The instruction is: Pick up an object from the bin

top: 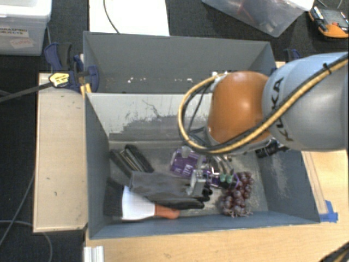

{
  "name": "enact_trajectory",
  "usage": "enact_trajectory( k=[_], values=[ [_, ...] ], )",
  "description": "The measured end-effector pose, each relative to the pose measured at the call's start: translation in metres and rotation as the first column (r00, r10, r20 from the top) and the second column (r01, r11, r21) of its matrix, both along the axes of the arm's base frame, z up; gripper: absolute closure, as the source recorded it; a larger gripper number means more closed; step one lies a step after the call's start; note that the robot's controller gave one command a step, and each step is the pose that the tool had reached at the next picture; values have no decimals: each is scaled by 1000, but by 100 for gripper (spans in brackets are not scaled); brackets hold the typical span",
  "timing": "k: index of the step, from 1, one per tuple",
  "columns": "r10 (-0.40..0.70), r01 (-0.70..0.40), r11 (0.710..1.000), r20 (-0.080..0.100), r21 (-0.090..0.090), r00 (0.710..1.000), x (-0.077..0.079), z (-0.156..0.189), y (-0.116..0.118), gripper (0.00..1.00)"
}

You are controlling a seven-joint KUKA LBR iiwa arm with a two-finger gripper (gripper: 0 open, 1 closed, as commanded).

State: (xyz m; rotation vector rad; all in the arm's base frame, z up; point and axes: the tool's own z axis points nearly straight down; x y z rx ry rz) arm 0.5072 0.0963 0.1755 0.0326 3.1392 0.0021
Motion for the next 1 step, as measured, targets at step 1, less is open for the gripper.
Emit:
enact_trajectory(
  k=[1],
  values=[
    [0, 0, 1000, 0, 0, 1000, 0, 0, 0, 0]
  ],
)
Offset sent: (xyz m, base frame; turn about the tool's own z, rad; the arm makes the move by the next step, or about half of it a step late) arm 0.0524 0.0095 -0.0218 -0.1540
